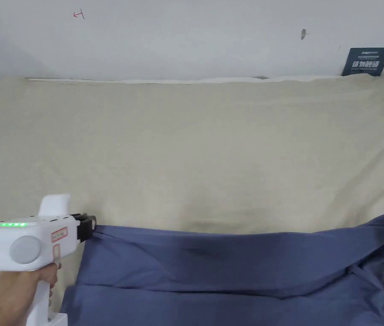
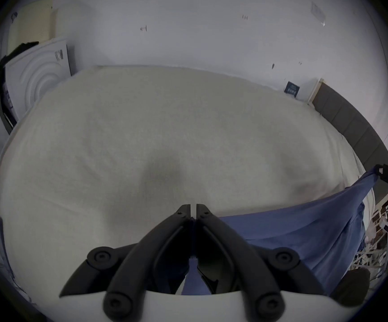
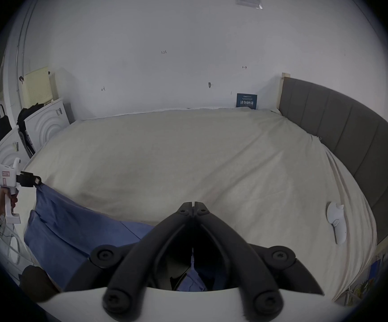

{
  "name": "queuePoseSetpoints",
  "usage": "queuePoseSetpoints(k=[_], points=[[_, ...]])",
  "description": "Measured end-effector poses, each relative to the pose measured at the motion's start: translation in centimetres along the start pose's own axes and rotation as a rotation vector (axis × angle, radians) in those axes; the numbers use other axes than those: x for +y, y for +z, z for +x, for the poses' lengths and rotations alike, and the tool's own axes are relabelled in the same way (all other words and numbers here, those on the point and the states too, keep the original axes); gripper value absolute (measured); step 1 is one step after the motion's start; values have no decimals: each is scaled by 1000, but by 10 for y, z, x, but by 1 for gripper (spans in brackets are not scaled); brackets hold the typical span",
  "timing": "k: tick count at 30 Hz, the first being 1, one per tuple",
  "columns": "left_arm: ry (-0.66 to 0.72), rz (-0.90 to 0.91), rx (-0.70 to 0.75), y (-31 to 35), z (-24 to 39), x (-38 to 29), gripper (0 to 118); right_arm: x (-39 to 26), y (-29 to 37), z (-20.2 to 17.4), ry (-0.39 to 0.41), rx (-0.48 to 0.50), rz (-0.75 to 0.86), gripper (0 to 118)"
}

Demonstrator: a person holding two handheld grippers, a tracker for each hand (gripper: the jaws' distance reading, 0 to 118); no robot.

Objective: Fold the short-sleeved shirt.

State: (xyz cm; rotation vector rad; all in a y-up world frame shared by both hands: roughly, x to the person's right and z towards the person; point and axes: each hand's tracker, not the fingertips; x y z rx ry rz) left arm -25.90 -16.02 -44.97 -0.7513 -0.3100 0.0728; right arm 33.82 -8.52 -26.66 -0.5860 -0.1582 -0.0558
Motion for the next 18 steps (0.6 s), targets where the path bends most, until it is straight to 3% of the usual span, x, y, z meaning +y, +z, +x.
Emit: queuePoseSetpoints(k=[5,10,18], points=[[12,138,20,67,10,-20,1,-6,39,5,4,-10,43,0],[74,199,17,135,19,-66,1,-34,85,15,-53,5,60,0],[149,130,71,155,19,-148,1,-136,83,15,-102,-25,-65,1]])
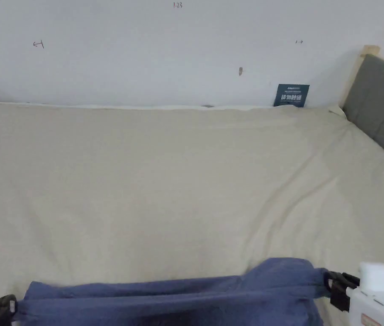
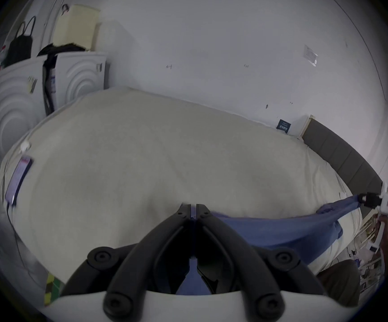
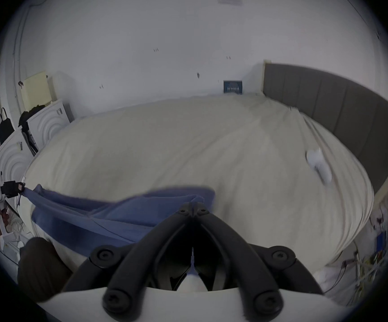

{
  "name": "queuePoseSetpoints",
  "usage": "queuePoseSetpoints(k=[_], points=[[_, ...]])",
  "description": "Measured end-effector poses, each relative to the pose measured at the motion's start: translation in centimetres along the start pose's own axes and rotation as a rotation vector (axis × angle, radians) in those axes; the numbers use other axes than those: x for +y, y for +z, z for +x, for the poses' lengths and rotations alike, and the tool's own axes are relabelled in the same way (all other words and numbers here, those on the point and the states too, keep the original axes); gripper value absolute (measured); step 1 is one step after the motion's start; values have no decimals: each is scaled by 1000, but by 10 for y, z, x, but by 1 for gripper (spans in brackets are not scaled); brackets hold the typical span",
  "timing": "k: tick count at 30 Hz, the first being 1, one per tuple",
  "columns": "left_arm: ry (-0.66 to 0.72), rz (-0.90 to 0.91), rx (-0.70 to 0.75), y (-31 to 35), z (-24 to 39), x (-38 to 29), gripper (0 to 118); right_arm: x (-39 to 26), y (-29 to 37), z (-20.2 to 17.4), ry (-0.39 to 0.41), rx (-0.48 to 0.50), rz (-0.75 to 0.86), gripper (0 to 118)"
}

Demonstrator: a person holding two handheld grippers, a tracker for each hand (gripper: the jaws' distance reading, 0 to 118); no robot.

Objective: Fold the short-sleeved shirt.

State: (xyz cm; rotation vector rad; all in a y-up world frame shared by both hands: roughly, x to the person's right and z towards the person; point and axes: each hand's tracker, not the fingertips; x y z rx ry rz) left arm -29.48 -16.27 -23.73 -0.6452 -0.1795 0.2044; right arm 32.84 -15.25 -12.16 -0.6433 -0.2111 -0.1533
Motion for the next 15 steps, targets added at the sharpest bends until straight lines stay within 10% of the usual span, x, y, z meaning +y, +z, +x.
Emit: queuePoseSetpoints(k=[4,6,7,15], points=[[-36,-2,31,-5,3,-21,16,-29,-12,-8,68,-18,-57,13],[-73,15,56,-3,-3,-21,90,-29,-4,-15,83,-85,-29,91],[-90,41,36,5,-2,-19,109,-28,6,-20,72,-92,12,113],[-197,447,32,129,66,17,114,17,148,-95,121,-114,516,118]])
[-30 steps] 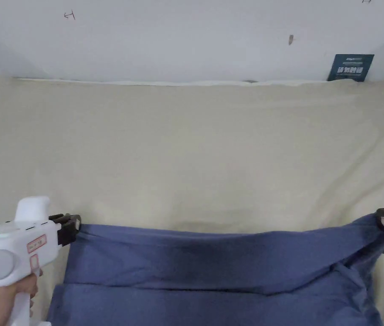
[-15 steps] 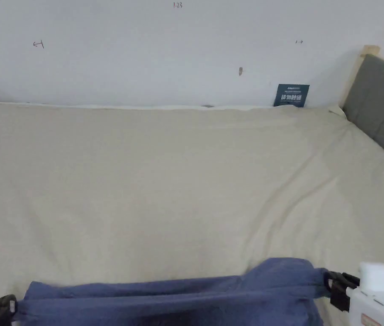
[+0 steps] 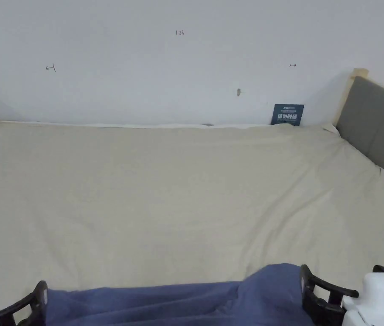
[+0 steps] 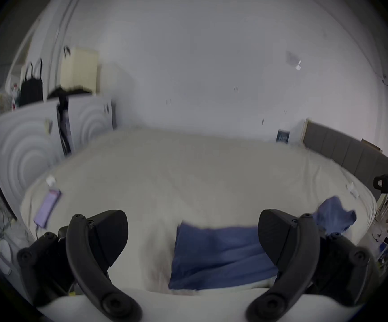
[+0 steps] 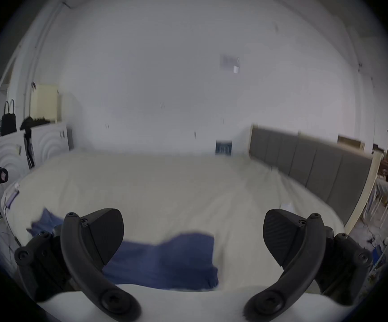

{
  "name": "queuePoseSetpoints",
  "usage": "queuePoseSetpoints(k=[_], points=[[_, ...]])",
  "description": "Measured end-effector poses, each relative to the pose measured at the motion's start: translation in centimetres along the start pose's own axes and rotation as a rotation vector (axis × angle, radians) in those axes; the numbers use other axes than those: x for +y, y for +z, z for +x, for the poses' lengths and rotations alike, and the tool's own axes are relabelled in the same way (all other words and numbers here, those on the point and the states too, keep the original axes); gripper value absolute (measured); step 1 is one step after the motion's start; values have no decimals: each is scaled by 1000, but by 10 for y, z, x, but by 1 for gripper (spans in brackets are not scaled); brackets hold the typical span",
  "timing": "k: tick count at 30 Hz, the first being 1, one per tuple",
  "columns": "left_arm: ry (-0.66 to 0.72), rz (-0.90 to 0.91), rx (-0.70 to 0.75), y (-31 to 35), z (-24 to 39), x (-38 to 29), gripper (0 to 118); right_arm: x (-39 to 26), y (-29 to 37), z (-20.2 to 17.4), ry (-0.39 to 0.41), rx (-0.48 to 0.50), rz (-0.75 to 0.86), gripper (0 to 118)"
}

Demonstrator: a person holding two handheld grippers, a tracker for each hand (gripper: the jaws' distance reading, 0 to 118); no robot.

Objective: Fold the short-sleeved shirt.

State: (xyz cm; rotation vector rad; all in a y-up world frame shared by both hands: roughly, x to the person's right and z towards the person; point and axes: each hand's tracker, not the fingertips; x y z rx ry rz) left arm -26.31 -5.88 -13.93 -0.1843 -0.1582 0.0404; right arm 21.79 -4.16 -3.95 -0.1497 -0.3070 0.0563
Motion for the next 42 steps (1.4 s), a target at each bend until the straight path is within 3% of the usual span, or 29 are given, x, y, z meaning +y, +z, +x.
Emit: queuePoseSetpoints(k=[3,5,7,8,9,10,11,12,13,14,15,16,18,21,26,30,31,32,33,34,39,42], points=[[-37,114,77,31,25,17,111,25,37,-24,-19,31,150,118],[-27,170,88,46,35,20,106,27,56,-43,8,-49,235,118],[13,175,63,59,42,19,73,28,69,-57,13,-55,246,118],[5,192,72,64,47,16,47,26,75,-64,17,-41,255,118],[-29,224,113,68,52,13,10,22,80,-69,14,-37,258,116],[-43,225,137,70,55,11,10,20,83,-72,5,-23,259,111],[-31,193,104,70,58,8,10,16,86,-74,-16,20,254,99],[-28,188,75,72,58,5,10,13,87,-75,-16,47,240,63],[-42,164,55,74,60,1,10,11,88,-76,-10,61,227,63],[-49,159,51,76,61,-2,10,11,88,-79,-2,50,219,44],[-55,154,46,78,59,-5,9,10,85,-82,39,-21,192,1],[-64,147,48,80,59,-9,9,2,85,-85,44,-23,230,0],[-57,114,42,79,55,-12,9,0,83,-82,-18,72,207,0],[-24,72,73,73,43,-16,9,4,85,-83,-17,30,216,1],[55,-31,110,46,13,-24,9,1,79,-78,-43,41,176,1],[138,-226,24,-4,-18,-42,12,-4,73,-74,-71,54,136,1],[150,-288,23,-21,-25,-48,25,-6,72,-76,-69,59,132,1],[171,-348,25,-37,-30,-54,55,-4,70,-73,-68,61,125,1],[176,-420,23,-56,-36,-63,101,-4,68,-73,-63,64,114,1],[196,-480,30,-75,-41,-73,118,-5,66,-75,-62,66,106,1],[126,-617,97,-140,-45,-118,118,-8,56,-81,-47,78,71,1],[222,-723,16,-168,-45,-143,109,-10,45,-78,-35,97,44,1]])
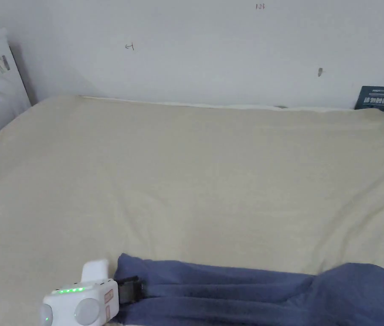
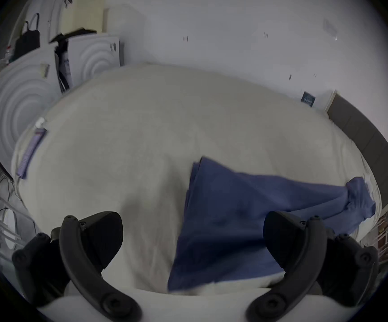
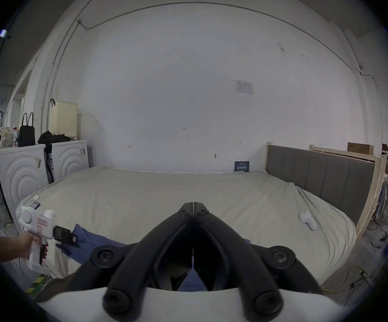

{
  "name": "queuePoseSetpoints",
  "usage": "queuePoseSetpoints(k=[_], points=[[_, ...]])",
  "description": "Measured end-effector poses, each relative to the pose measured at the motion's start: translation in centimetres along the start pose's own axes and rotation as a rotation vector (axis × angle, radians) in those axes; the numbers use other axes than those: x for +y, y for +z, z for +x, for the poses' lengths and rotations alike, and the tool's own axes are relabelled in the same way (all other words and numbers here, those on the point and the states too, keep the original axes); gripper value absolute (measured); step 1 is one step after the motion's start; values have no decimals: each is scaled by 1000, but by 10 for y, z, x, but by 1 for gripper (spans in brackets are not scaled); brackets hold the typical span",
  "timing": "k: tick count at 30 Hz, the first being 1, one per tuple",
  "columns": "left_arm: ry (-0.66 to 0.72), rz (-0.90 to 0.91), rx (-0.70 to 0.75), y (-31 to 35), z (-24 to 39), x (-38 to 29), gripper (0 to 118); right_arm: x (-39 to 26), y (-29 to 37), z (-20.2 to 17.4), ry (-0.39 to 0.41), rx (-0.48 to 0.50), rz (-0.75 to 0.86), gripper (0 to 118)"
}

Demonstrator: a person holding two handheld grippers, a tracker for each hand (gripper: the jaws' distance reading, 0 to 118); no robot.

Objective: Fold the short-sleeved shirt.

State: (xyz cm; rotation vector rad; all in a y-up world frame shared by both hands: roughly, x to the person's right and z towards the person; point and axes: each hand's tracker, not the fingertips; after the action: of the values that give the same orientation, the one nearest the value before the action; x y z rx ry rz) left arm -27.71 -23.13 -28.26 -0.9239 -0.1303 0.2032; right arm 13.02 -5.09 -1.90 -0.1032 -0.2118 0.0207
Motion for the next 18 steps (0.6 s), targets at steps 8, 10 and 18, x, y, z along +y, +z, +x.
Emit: queuePoseSetpoints(k=[8,10,18], points=[[-161,75,-10,8,53,-23,6,-8,-20,4,-35,2,-95,1],[-272,51,122,6,65,-25,6,-8,-21,1,-30,15,-91,1],[-320,125,188,21,46,-7,6,2,-17,1,-23,25,-84,1]])
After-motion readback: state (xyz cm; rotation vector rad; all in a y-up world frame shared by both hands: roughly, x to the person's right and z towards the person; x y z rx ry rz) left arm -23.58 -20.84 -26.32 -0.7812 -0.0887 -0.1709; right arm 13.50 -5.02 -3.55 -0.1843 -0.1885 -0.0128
